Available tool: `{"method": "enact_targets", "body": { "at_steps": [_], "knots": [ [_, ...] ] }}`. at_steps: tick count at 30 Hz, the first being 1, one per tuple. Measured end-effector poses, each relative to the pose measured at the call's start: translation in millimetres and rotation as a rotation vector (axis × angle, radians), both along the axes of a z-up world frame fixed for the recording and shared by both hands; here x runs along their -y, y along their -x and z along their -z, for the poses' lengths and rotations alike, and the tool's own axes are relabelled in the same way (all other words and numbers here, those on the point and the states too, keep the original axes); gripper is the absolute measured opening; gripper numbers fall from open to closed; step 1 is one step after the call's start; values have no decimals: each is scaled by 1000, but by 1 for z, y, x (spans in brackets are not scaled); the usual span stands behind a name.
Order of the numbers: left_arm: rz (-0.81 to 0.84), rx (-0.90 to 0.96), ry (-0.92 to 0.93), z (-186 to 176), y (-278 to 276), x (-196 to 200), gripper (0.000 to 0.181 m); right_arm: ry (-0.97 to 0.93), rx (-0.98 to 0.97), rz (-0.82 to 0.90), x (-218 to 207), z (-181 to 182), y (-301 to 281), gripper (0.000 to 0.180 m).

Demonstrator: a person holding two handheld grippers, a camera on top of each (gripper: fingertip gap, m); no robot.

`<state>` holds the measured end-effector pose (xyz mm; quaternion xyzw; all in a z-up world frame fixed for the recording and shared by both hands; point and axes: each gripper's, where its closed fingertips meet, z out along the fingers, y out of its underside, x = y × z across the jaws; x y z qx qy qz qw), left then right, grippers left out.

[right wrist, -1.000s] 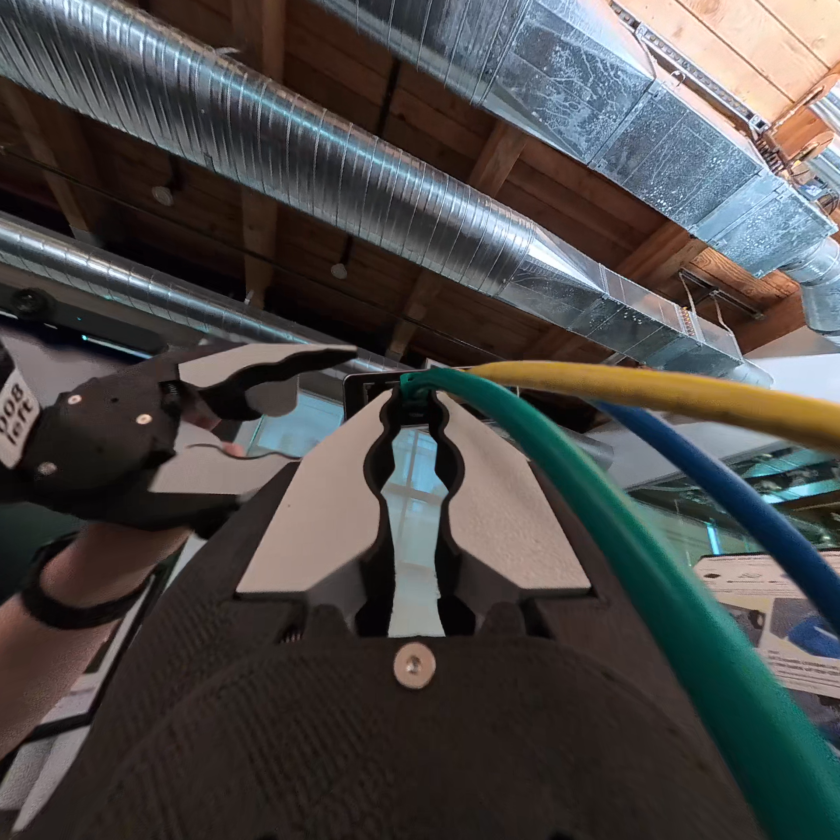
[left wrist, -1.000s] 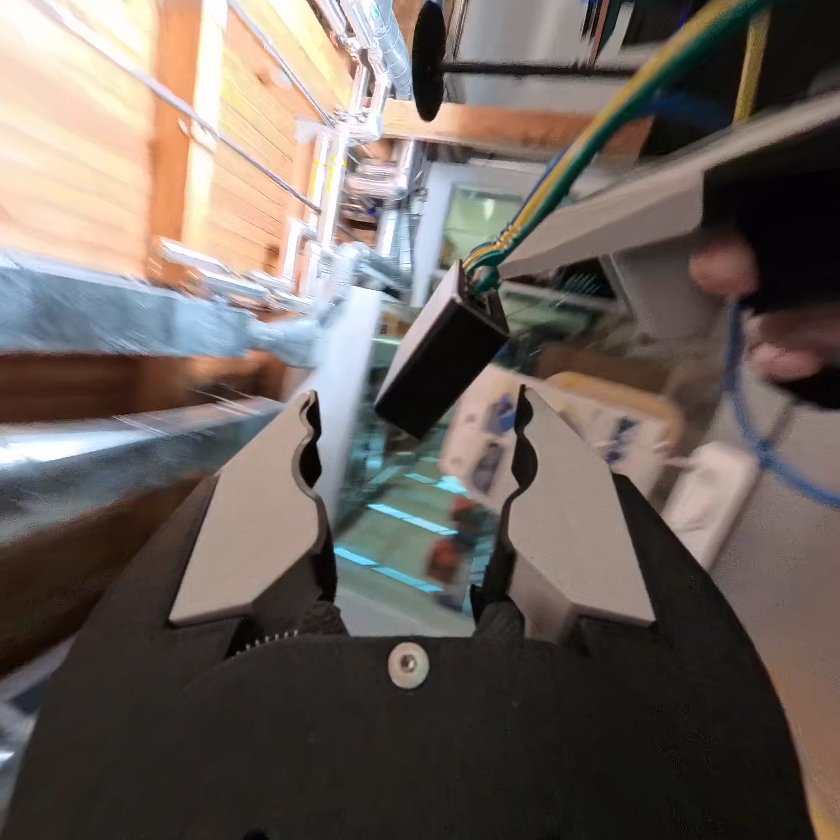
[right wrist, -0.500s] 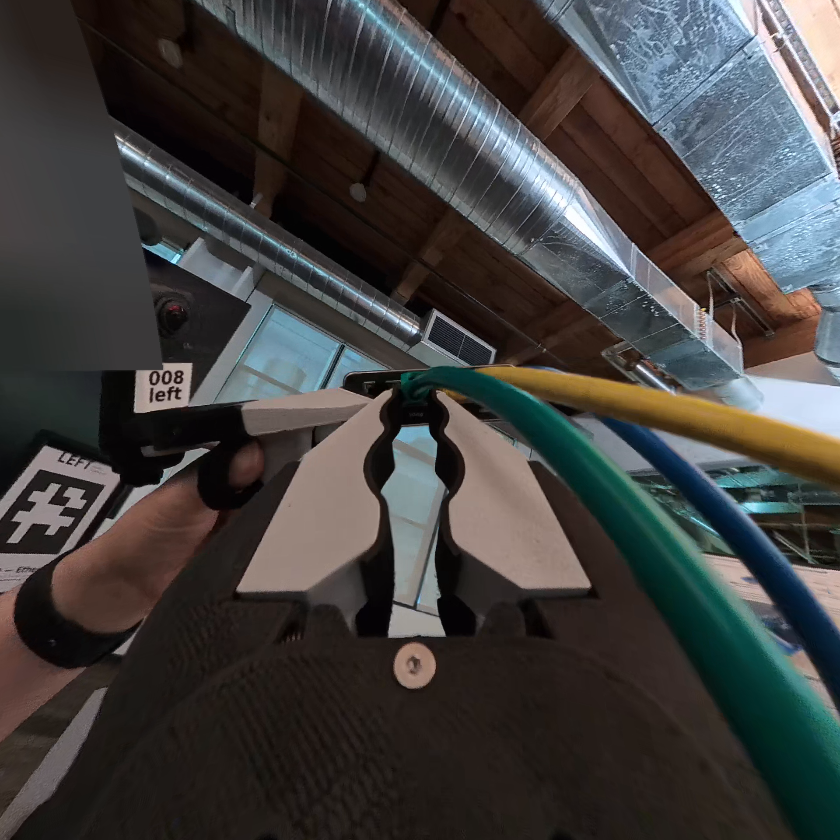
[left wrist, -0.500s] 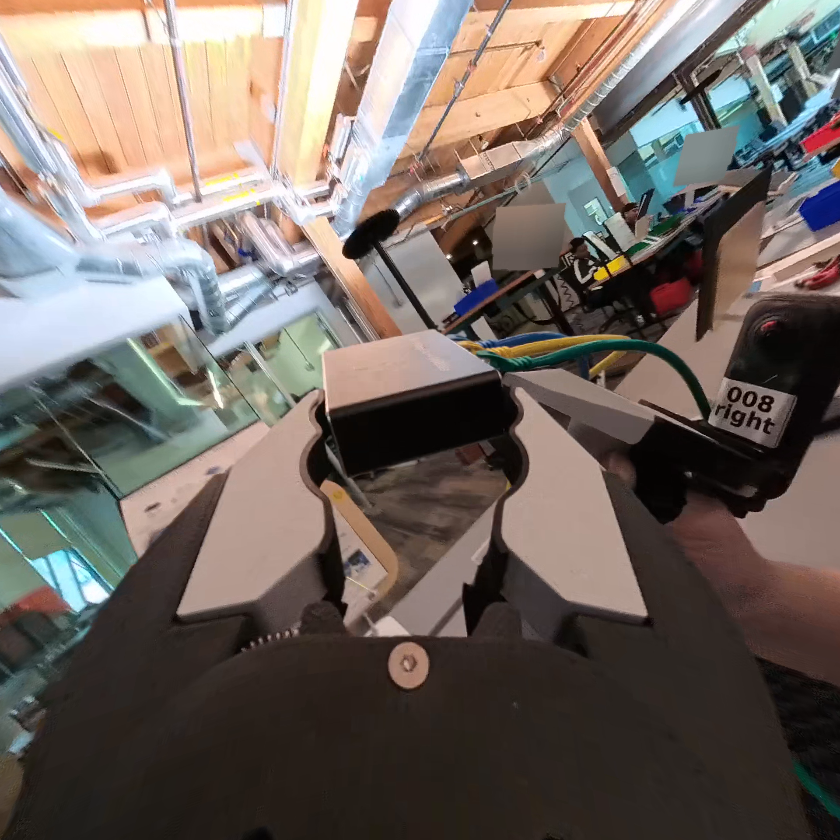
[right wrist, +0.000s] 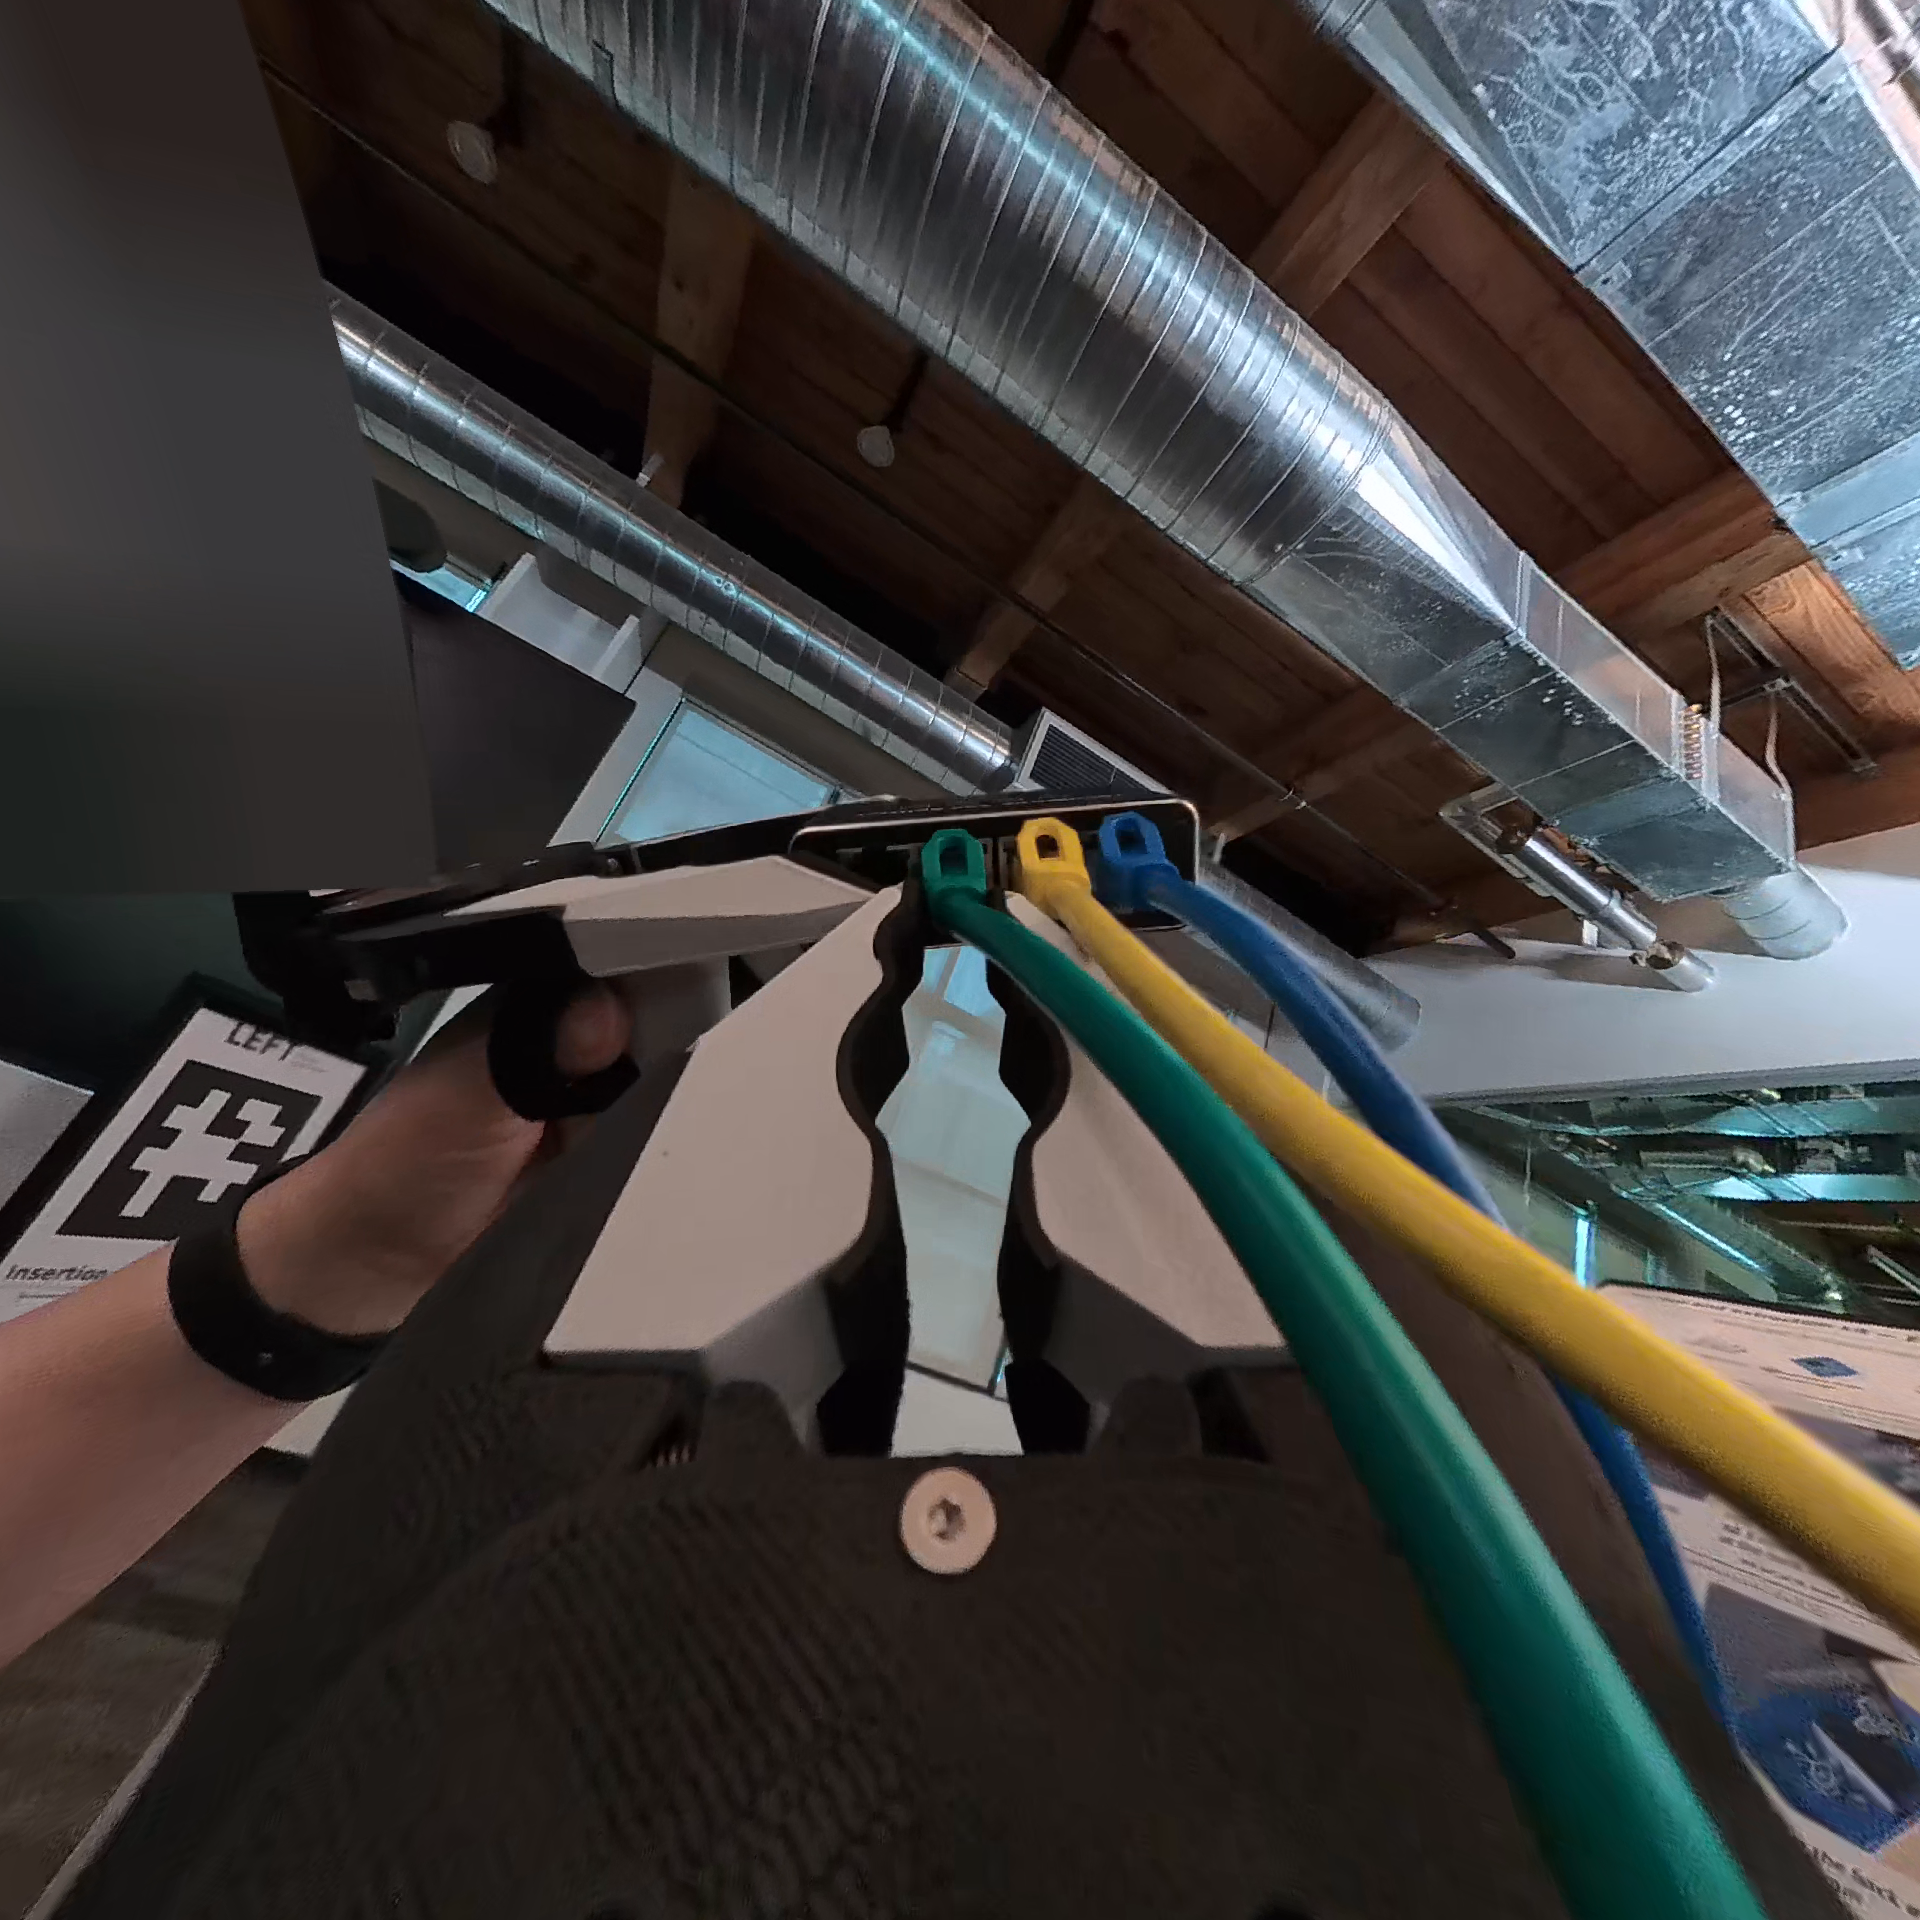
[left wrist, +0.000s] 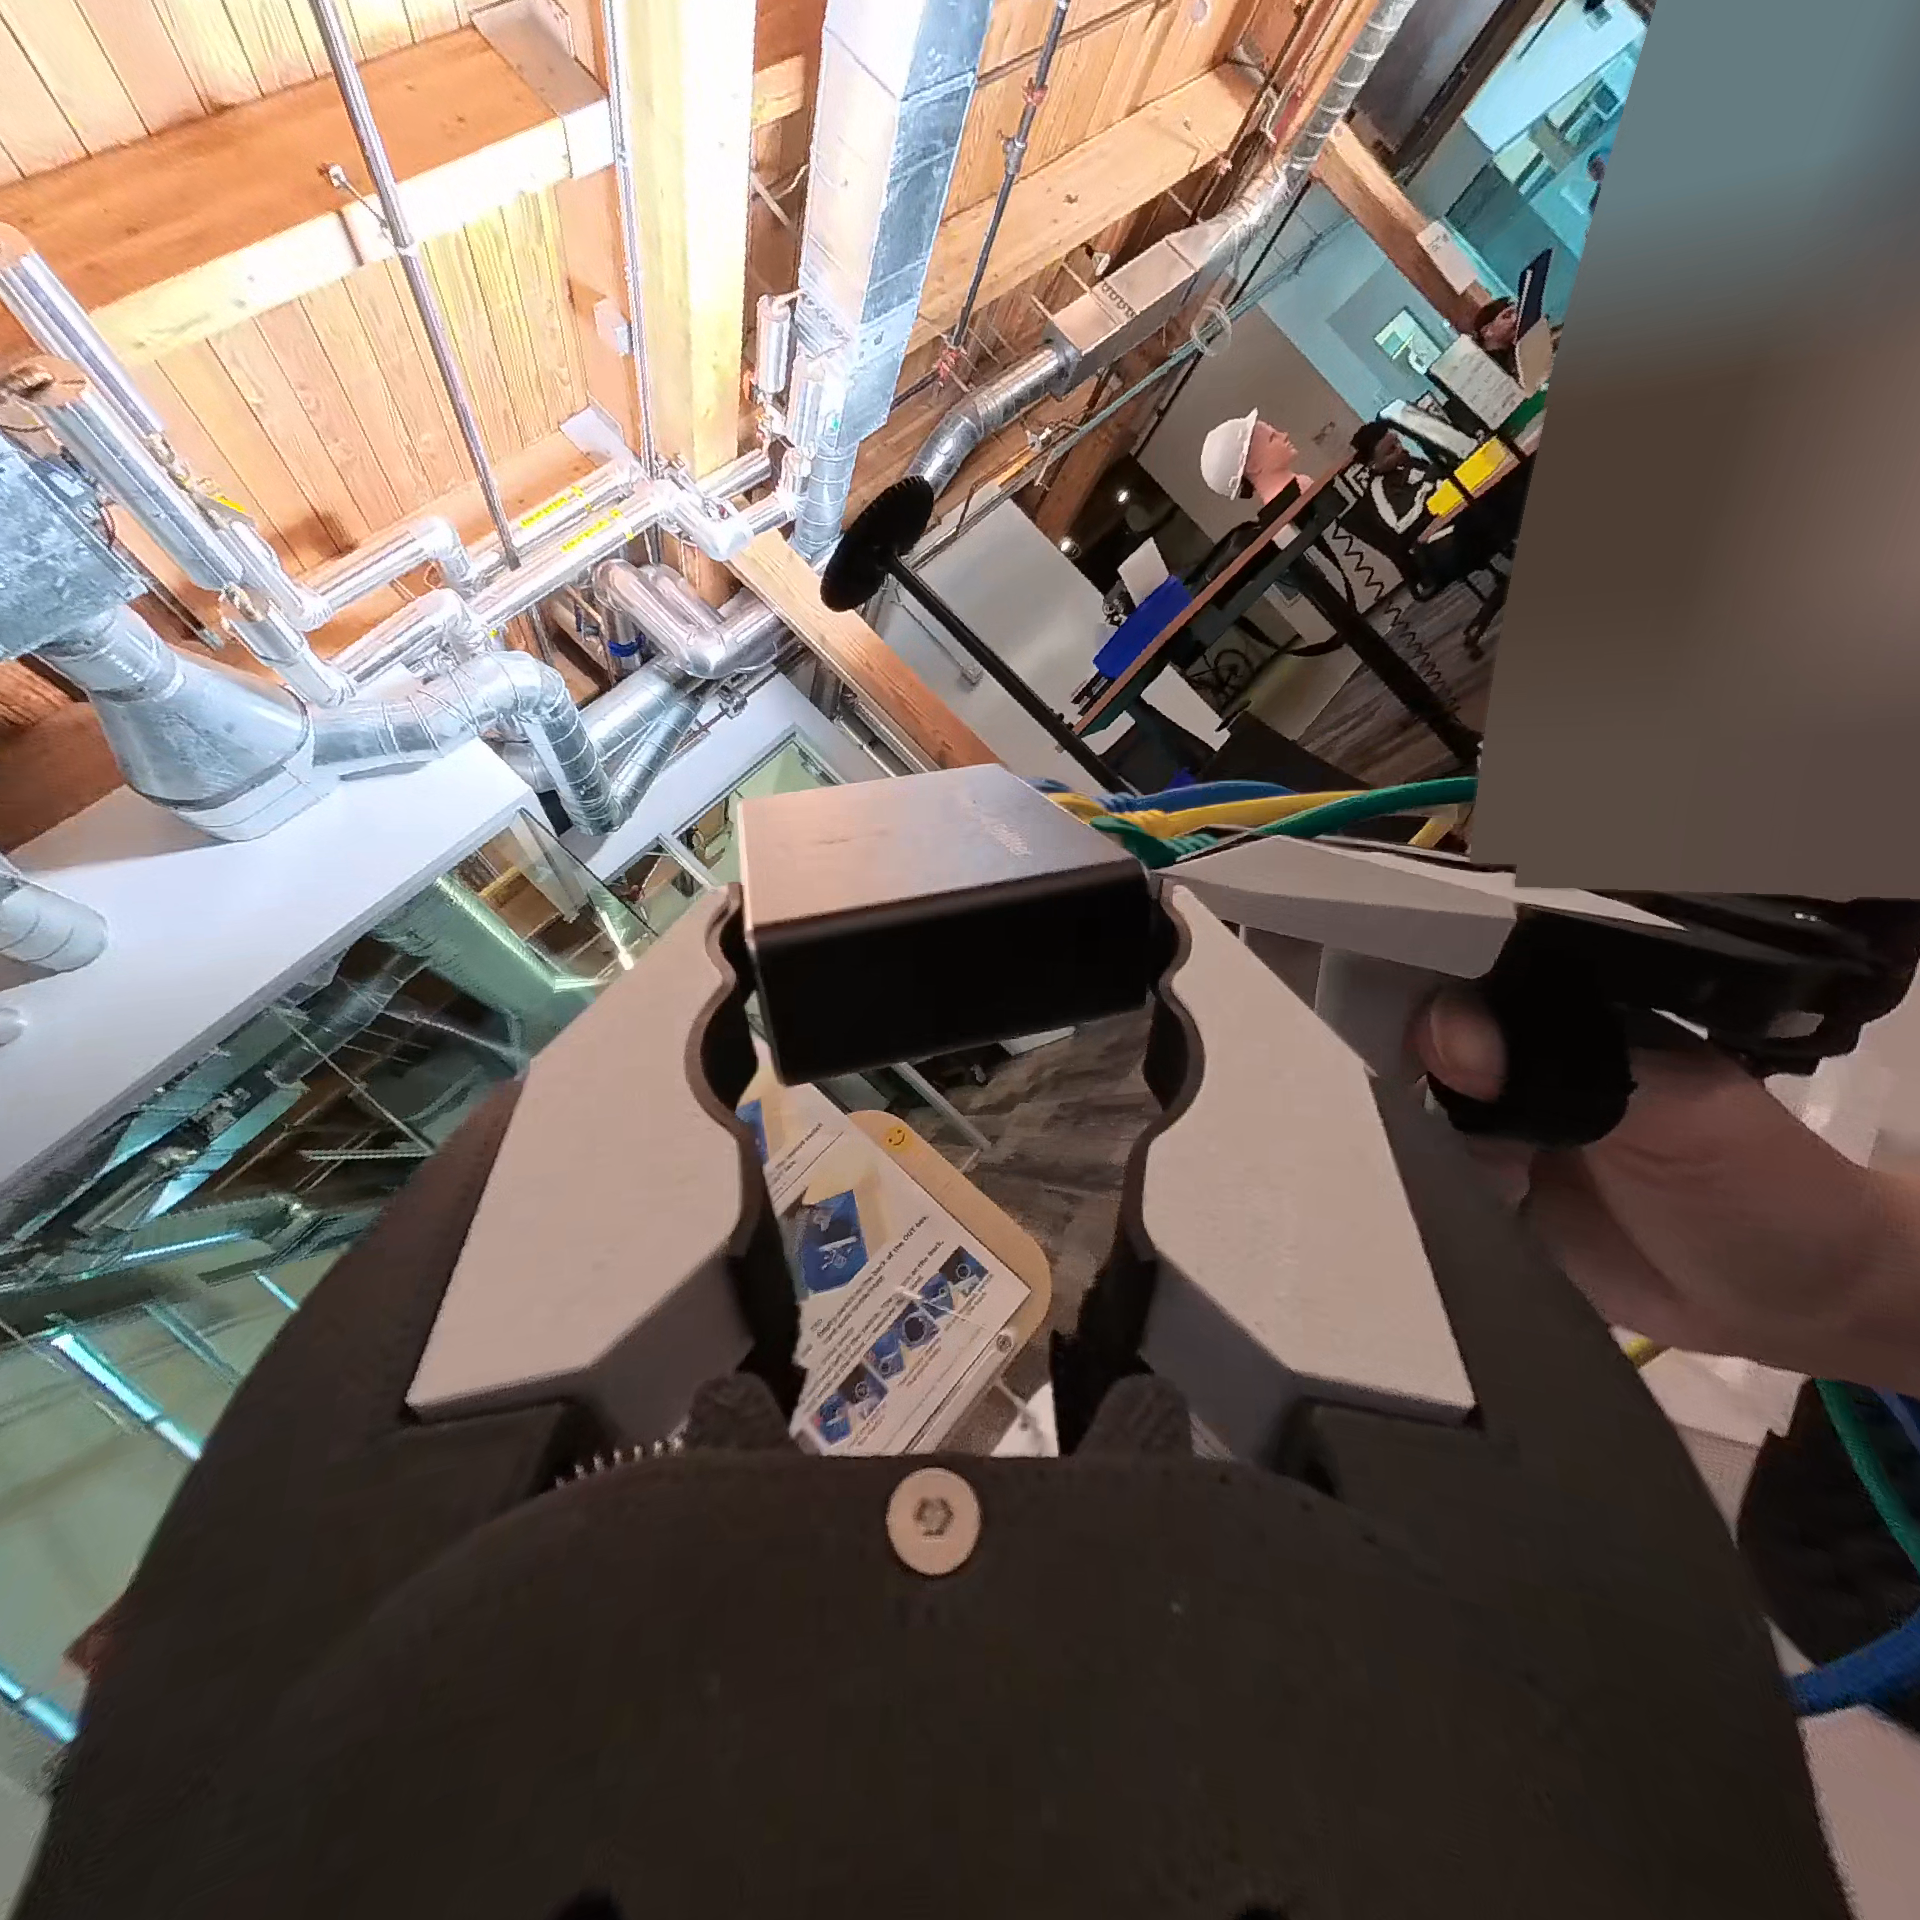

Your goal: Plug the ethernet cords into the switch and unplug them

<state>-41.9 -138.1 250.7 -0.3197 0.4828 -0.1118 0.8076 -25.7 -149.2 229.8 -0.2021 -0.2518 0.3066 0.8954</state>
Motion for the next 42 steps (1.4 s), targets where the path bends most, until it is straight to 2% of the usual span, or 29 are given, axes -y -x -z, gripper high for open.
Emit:
{"method": "enact_targets", "body": {
  "at_steps": [21,24,27,38,42],
  "knots": [
    [19,24,42,-7,-7,11,75,37,37,-12,9,-13,-5,10],
    [-10,-20,23,-10,-3,9,76,77,72,-28,6,-13,-1,11],
    [33,3,0,-14,0,19,75,75,58,-92,12,-15,0,10],
    [29,114,-118,-19,12,36,75,26,108,-56,28,-17,4,13],
    [47,123,-103,-20,18,37,75,-13,103,-36,33,-16,5,9]
  ]
}}
